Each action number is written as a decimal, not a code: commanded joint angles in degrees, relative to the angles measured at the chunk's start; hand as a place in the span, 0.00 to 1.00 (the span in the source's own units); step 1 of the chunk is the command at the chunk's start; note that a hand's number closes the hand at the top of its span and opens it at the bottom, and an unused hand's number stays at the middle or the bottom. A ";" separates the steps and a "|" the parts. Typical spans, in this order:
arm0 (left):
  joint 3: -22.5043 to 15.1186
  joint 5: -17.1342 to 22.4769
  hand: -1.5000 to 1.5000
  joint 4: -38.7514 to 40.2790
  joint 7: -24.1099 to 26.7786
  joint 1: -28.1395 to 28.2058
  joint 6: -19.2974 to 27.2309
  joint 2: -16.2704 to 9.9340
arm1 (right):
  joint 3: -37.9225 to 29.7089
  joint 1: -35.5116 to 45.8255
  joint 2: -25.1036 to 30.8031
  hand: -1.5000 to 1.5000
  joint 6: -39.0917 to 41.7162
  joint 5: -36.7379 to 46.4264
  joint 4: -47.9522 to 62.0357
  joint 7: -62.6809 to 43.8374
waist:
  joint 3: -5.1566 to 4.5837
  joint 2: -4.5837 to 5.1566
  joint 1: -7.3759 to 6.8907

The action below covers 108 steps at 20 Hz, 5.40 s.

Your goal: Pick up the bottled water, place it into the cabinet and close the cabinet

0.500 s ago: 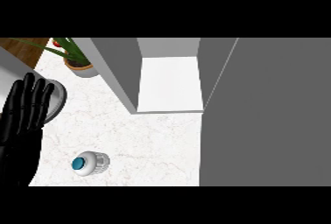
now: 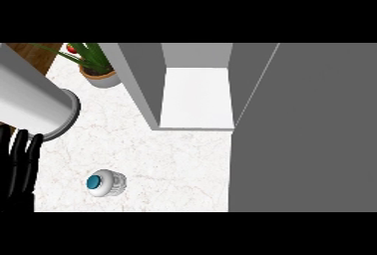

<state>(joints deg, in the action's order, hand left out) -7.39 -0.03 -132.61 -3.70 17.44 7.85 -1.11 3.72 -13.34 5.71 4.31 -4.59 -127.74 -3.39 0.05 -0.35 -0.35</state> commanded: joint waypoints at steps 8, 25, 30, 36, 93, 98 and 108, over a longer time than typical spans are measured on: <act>-15.85 -0.98 0.00 -17.05 2.38 26.36 2.48 0.92 | 1.71 -15.37 0.92 0.00 5.11 -5.62 -13.84 -2.79 | -0.04 -0.09 -0.19; -16.64 3.70 0.00 -13.29 16.12 38.13 1.50 -3.15 | 5.07 -29.27 0.30 0.00 9.24 -5.43 -22.18 1.70 | -0.08 -0.15 0.29; -13.67 4.10 0.00 -6.63 15.36 33.80 3.26 -1.67 | 1.22 -29.91 1.75 0.00 11.61 -8.75 -21.23 4.26 | -0.06 0.12 0.66; -11.02 6.88 0.00 0.18 13.44 27.07 4.63 0.26 | 3.53 -34.03 1.26 0.00 12.51 -7.44 -23.72 4.47 | -0.10 0.32 1.13; 15.19 23.45 1.00 85.56 52.64 -17.36 -19.25 1.01 | -7.74 -54.86 1.07 0.00 27.47 -9.79 -21.19 27.05 | -0.10 0.33 0.96; 17.89 24.98 1.00 87.00 49.95 -22.20 -19.59 0.07 | -10.57 -51.52 2.33 0.00 27.47 -12.45 -19.64 24.19 | -0.10 0.51 0.70; 14.05 22.67 1.00 84.62 46.91 -28.09 -20.89 -0.38 | -9.77 -54.94 0.12 0.00 29.43 -11.05 -20.58 26.88 | -0.08 0.38 0.84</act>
<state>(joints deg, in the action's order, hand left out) 7.31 22.75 -46.61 44.52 -7.79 -13.49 -1.89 -4.37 -67.99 5.37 33.64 -8.55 -141.98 27.18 -0.06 0.01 0.96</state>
